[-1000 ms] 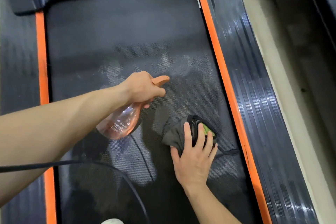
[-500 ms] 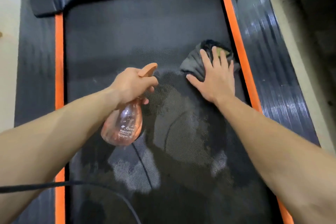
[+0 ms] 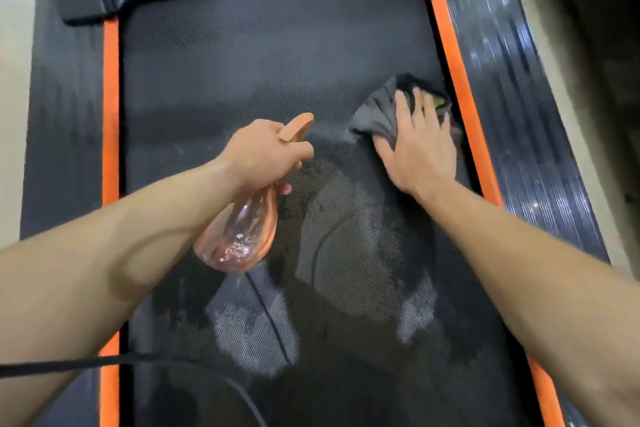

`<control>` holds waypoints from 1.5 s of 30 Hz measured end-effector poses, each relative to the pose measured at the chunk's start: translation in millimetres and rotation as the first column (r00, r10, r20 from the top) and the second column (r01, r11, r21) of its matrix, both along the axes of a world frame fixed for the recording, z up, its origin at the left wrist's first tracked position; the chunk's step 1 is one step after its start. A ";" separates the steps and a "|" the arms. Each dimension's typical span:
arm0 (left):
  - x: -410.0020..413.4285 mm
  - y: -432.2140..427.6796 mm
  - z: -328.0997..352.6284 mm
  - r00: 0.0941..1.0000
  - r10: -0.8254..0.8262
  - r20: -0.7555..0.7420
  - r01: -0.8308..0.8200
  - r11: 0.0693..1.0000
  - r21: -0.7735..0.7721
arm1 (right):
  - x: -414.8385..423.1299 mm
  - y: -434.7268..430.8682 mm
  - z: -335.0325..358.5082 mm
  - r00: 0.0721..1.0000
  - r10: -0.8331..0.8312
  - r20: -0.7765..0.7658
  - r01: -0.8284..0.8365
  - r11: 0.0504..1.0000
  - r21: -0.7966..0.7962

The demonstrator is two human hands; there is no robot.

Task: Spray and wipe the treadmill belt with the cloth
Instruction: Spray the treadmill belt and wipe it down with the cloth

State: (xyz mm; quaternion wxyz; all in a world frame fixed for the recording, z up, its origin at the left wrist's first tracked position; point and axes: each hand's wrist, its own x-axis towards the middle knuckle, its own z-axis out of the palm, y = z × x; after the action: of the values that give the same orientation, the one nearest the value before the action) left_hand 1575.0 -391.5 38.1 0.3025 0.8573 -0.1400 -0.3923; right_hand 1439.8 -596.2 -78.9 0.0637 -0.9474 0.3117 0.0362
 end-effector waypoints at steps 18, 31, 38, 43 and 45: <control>4.0 7.6 9.9 0.999 0.023 -0.041 -0.023 1.000 -0.015 | -12.1 86.7 16.3 0.967 0.248 -0.058 -0.244 0.967 0.072; 4.9 46.7 13.3 0.993 0.052 -0.102 -0.052 0.999 -0.001 | 8.3 70.4 23.5 0.975 0.186 -0.124 -0.172 0.978 0.116; 6.1 59.2 15.3 0.990 0.064 -0.123 -0.067 0.998 -0.016 | -19.4 56.5 36.0 0.911 0.359 -0.202 -0.335 0.931 0.147; 0.4 75.6 10.5 0.990 0.028 -0.136 -0.030 0.999 -0.011 | 53.4 44.6 29.4 0.978 0.148 -0.150 -0.128 0.982 0.137; 0.4 78.8 9.0 0.991 0.006 -0.136 -0.007 1.000 -0.005 | 13.5 82.1 22.8 0.977 0.177 -0.116 -0.165 0.981 0.105</control>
State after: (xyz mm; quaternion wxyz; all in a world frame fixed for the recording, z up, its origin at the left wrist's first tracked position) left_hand 1575.4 -312.8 47.0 0.3152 0.8281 -0.1172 -0.4486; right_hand 1453.3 -514.2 -56.1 0.0853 -0.9625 0.2303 0.1155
